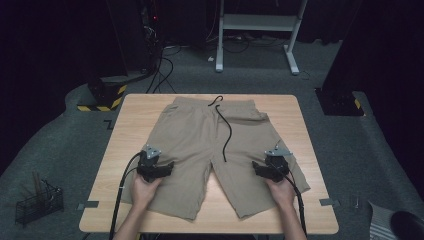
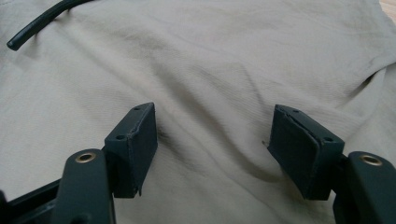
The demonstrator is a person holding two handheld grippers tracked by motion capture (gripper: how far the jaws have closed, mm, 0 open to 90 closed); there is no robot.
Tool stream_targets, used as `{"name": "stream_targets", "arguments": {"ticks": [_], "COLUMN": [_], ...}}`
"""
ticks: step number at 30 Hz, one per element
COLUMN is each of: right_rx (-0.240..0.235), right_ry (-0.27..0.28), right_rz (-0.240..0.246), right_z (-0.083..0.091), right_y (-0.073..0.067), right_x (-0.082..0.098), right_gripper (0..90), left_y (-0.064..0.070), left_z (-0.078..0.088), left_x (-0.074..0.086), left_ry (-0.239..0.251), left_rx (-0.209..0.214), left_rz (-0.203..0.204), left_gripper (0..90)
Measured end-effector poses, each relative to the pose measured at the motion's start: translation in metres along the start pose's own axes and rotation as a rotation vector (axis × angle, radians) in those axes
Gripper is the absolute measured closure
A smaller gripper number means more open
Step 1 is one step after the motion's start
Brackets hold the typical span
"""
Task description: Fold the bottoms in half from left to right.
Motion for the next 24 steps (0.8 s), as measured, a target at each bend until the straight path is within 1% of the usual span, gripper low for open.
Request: {"name": "stream_targets", "arguments": {"ticks": [10,13,18,19,20,21,22,24], "right_rx": [-0.003,-0.003,-0.010,0.002,0.010,0.018,0.016,-0.011], "right_ry": [-0.003,-0.003,-0.007,-0.019,-0.028,-0.023,-0.010,0.018], "right_rz": [-0.006,-0.005,-0.004,-0.002,0.000,0.001,-0.001,-0.020], "right_z": [0.000,0.000,0.000,0.001,0.002,0.004,0.007,0.012], "right_y": [0.000,0.000,0.000,0.001,0.001,0.001,0.000,-0.001], "right_x": [0.000,0.000,0.000,0.000,-0.001,-0.002,-0.005,-0.011], "right_gripper": [32.0,32.1,31.6,33.8,35.6,35.7,35.8,35.4], "left_y": [0.001,0.001,0.001,0.001,0.001,0.001,0.002,0.003], "left_z": [0.000,0.001,0.002,0.003,0.004,0.006,0.009,0.012], "left_x": [0.001,0.001,0.001,-0.001,-0.003,-0.006,-0.009,-0.017], "left_ry": [0.001,0.000,-0.003,-0.016,-0.019,-0.007,0.022,0.028], "left_rx": [-0.004,-0.002,-0.002,0.006,0.003,0.000,0.006,0.024], "left_rz": [0.009,0.019,0.021,0.042,0.045,0.044,0.050,0.051], "left_gripper": [23.3,23.3,23.3,25.1,25.5,25.5,25.9,26.1]}}
Point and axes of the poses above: each handheld gripper's, and its own axes: z roughly backward along the jaws, x roughly out of its underside, y roughly to its right, the point moved 6 cm from there along -z, roughly forward along the jaws, and after that the axes turned 7 degrees about -y, right-handed, at the moved point
